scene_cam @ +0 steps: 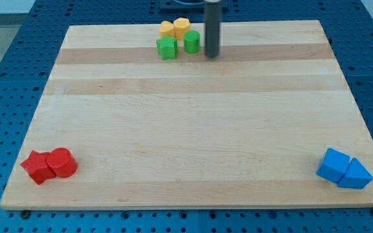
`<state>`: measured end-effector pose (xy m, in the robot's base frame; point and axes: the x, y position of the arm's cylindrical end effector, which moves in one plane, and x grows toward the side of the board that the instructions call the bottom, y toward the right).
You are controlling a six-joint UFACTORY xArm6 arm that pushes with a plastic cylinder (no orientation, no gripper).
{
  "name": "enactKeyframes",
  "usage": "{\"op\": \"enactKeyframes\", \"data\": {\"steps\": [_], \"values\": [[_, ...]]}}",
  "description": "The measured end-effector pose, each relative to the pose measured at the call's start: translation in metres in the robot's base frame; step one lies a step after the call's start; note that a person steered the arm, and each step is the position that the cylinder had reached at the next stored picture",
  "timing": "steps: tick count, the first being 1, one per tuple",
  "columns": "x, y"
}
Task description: Move the green circle below the hexagon
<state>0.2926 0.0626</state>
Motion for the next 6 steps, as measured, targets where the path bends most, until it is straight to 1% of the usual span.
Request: {"op": "enactKeyframes", "data": {"steps": [1,2,3,4,5,6], "values": [[-0.047,0.043],[-0.074,0.026],[-0.054,-0.017],[-0.023,-0.046],[-0.019,-0.042],[-0.044,0.027]]}}
